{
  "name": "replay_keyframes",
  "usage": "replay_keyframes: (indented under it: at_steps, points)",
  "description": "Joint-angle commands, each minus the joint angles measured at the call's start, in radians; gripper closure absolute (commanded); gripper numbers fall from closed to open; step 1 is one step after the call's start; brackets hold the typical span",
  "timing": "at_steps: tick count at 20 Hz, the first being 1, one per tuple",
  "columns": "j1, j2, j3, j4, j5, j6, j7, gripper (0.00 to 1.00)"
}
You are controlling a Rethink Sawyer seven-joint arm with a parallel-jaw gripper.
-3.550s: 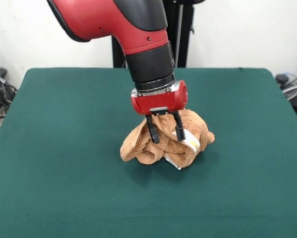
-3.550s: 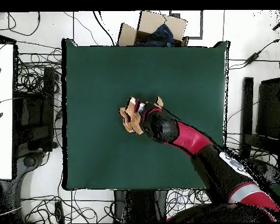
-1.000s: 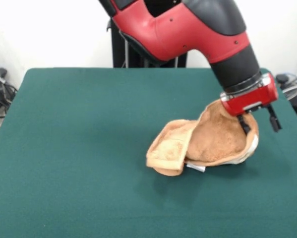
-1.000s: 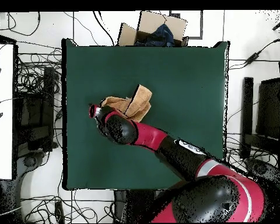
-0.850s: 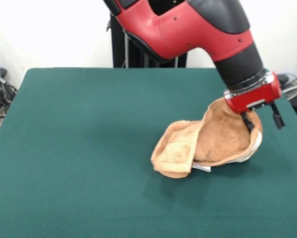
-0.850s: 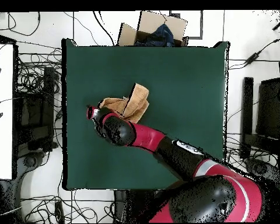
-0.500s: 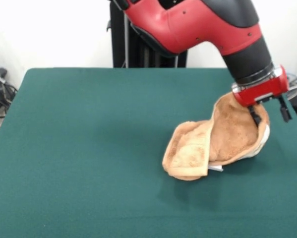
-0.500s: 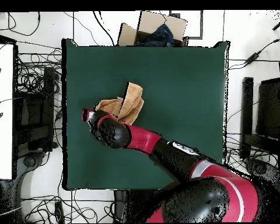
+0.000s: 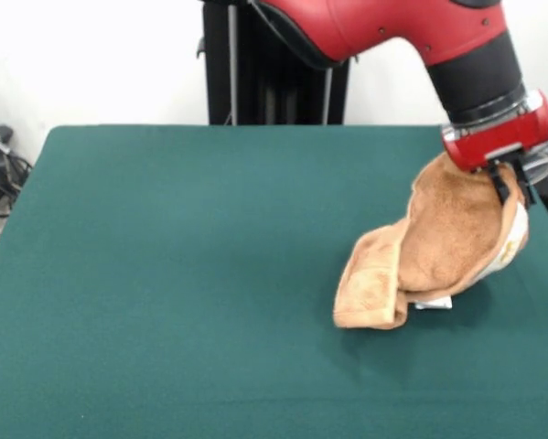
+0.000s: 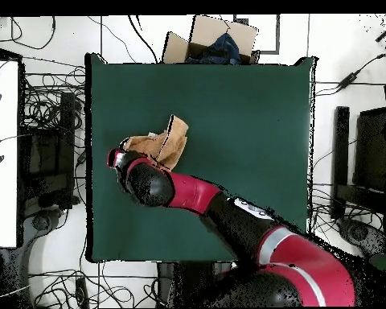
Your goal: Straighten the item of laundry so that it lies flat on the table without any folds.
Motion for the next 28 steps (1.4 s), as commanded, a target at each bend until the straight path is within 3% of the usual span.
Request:
replay_keyframes:
  at_steps: [1,8,16,21,28]
  points:
    - [0.048,-0.072,-0.071,0.041,0.105,0.013,0.312,1.00]
    - [0.134,-0.163,-0.177,0.054,0.202,0.079,0.303,1.00]
    - [0.291,-0.276,-0.393,0.010,0.305,0.305,0.259,1.00]
    - [0.404,-0.285,-0.568,-0.107,0.277,0.503,0.280,1.00]
    - [0.457,-0.277,-0.670,-0.202,0.217,0.615,0.294,1.00]
